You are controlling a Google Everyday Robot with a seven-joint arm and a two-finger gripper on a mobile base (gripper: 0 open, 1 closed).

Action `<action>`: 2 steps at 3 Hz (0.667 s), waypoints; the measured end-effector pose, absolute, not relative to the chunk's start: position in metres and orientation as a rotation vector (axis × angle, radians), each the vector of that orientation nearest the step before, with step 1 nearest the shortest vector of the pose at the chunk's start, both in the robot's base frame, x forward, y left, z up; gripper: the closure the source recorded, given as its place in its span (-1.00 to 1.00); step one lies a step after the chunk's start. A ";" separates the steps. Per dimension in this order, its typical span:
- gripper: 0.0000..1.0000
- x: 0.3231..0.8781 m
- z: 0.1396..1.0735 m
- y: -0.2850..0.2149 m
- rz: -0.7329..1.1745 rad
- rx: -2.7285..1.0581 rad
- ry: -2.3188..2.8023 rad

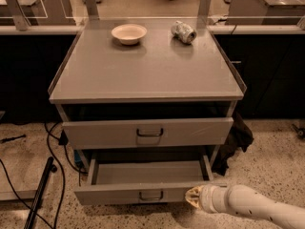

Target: Close middle drawer

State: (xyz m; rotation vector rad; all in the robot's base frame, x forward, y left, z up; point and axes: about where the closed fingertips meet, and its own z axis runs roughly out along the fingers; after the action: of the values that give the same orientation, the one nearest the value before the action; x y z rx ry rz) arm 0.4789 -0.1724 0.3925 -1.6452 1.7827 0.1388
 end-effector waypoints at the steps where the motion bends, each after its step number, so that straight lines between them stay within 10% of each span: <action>1: 1.00 0.502 0.384 -0.170 0.127 -1.616 1.756; 2: 1.00 0.522 0.381 -0.170 0.114 -1.599 1.739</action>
Offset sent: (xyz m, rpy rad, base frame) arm 0.0676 -0.0009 -0.0137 0.0418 -0.0895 -0.0229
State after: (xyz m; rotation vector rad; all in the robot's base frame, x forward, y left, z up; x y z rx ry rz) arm 0.5220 -0.1699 0.3805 -1.5994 1.7386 0.1141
